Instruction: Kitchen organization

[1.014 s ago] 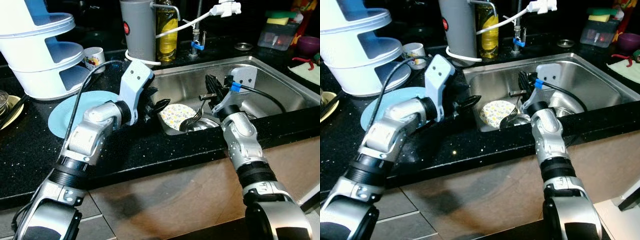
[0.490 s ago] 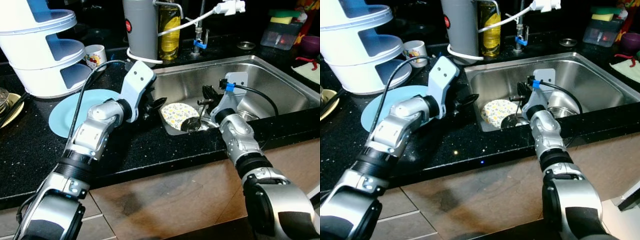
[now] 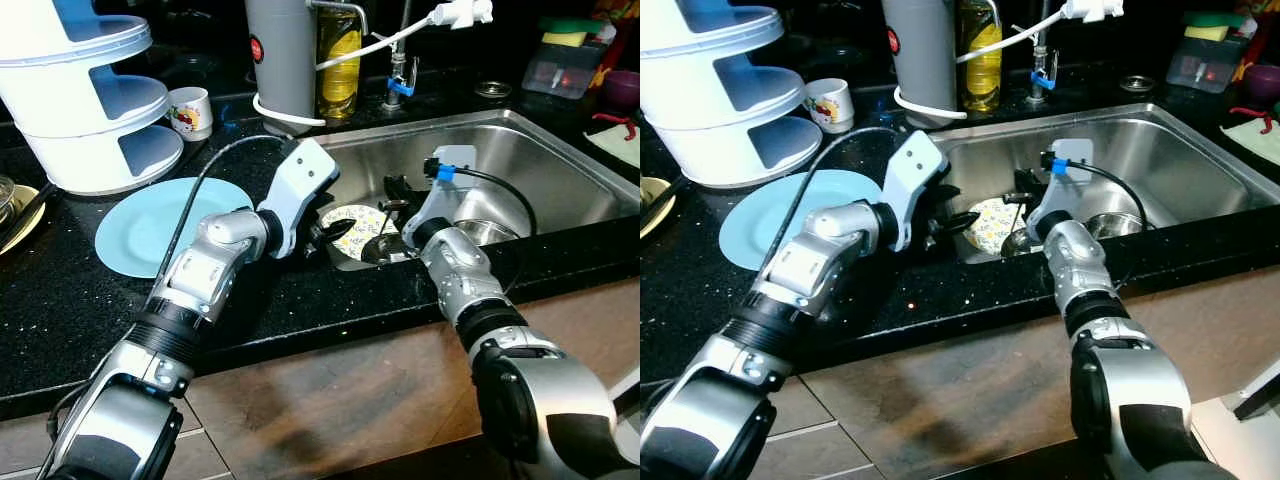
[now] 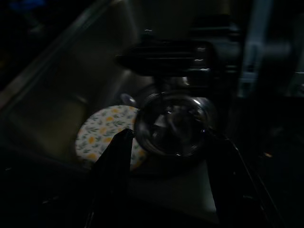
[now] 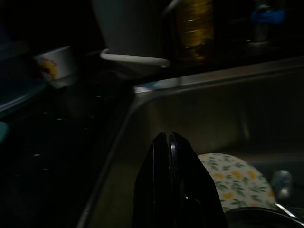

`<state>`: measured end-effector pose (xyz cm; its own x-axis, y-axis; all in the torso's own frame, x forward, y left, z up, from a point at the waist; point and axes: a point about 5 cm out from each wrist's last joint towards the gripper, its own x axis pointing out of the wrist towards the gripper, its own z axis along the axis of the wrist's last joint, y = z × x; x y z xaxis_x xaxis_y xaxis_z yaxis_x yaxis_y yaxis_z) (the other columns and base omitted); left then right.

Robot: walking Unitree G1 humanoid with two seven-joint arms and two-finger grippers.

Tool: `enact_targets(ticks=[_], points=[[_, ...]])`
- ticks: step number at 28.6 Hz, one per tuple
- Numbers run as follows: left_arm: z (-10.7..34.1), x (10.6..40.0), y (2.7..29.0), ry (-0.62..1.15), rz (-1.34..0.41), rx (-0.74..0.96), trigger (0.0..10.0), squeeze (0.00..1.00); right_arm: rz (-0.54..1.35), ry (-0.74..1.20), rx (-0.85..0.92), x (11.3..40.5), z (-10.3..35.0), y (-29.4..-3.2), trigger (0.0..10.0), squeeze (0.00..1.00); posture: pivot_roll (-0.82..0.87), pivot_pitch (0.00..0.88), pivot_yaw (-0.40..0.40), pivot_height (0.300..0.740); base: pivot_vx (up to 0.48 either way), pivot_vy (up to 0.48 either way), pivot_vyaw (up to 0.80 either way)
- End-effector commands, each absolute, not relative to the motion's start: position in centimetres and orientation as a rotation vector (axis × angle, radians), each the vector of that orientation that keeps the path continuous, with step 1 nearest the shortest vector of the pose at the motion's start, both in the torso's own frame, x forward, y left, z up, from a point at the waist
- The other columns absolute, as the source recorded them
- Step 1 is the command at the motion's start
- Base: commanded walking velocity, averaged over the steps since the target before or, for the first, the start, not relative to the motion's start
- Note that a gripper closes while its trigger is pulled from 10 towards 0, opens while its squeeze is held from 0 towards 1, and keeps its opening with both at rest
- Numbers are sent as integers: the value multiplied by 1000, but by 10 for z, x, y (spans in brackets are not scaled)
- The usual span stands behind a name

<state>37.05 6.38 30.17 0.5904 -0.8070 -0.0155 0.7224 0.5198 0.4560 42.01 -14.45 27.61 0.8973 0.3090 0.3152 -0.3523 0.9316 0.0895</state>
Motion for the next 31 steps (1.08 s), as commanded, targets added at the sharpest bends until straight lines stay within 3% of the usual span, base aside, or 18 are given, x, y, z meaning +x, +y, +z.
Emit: enact_targets(ticks=[1, 20, 21, 22, 23, 25, 28, 29, 30, 31], points=[[302, 370, 62, -201, -938, 472, 10000, 0, 366, -289, 166, 421, 276, -139, 10000, 0, 57, 249, 28, 740, 0, 0, 0], [302, 371, 81, -174, -860, 526, 10000, 0, 454, -165, 141, 421, 258, -120, 10000, 0, 53, 240, 0, 740, 0, 0, 0], [303, 371, 83, -175, -855, 528, 10000, 0, 460, -163, 145, 421, 258, -119, 10000, 420, 58, 237, -5, 740, 0, 0, 0], [304, 371, 84, -175, -852, 531, 10000, 0, 464, -161, 148, 421, 258, -119, 10000, 420, 58, 237, -5, 740, 0, 0, 0], [304, 370, 85, -175, -851, 531, 10000, 0, 469, -157, 150, 421, 257, -118, 10000, 686, 61, 232, -8, 740, 0, 0, 0], [305, 370, 85, -176, -848, 530, 10000, 0, 474, -150, 148, 420, 255, -117, 10000, 839, 61, 232, -8, 740, 0, 0, 0], [305, 370, 86, -176, -847, 528, 10000, 0, 473, -145, 146, 420, 254, -116, 10000, 812, 64, 228, -11, 740, 0, 0, 0], [306, 370, 87, -182, -841, 530, 10000, 0, 471, -144, 143, 420, 254, -116, 10000, 153, 64, 228, -11, 740, 0, 0, 0], [309, 371, 88, -189, -829, 527, 10000, 0, 469, -144, 142, 420, 254, -116, 10000, 0, 63, 227, -8, 740, 0, 0, 0], [313, 371, 91, -199, -812, 506, 10000, 0, 466, -151, 141, 421, 256, -117, 10000, 0, 63, 227, -8, 740, 0, 0, 0]])
